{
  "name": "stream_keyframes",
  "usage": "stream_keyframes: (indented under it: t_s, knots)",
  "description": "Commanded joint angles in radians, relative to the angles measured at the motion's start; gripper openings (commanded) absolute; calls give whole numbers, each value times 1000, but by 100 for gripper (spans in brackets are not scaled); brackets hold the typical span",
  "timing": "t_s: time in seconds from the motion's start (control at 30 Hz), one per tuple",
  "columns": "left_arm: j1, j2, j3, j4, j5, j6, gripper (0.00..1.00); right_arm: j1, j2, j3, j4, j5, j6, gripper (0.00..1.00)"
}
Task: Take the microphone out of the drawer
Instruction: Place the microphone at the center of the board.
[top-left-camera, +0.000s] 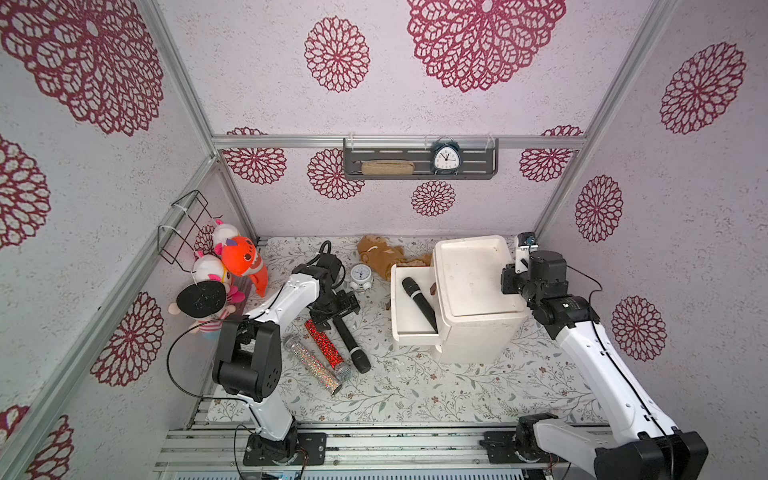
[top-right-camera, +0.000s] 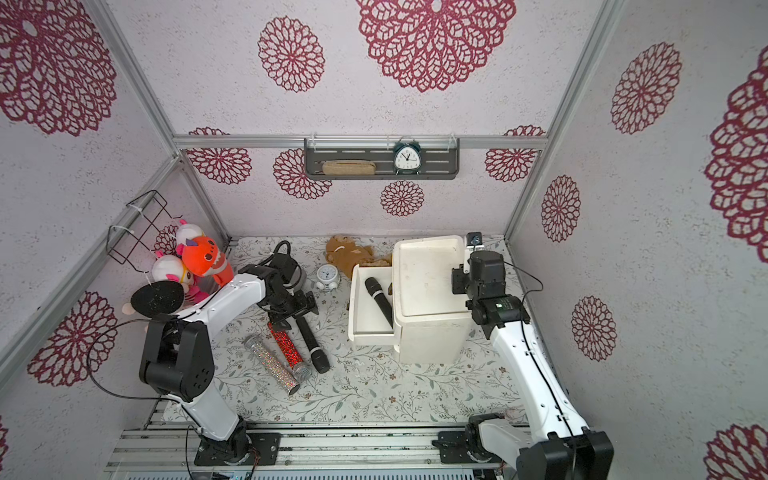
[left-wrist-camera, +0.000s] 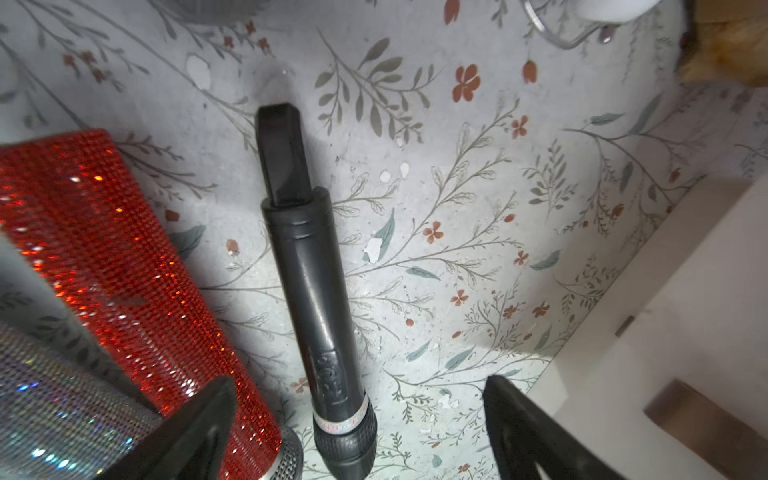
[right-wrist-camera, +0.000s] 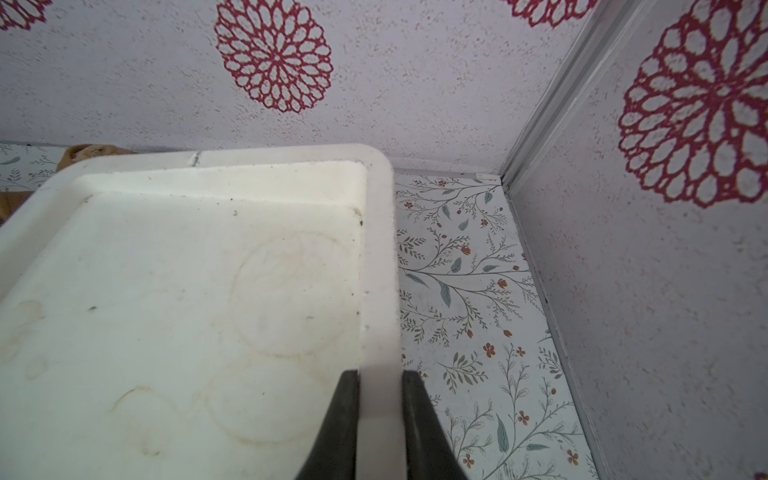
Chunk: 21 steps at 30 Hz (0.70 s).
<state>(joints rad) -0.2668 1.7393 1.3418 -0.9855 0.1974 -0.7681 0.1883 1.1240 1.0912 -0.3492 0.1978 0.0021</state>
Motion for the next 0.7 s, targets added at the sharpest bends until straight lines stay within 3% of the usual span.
stream_keyframes:
  t_s: [0.0,0.3,0.67]
  knots:
    - [8,-35,64,-35,-12,42,97,18,-13,10,119,8,-22,0]
    - [-5,-43,210,-33,110,53,97,20,-13,12,113,8,-18,0]
    - [-124,17,372,-42,135,44,97,24,-10,11,107,15,-20,0]
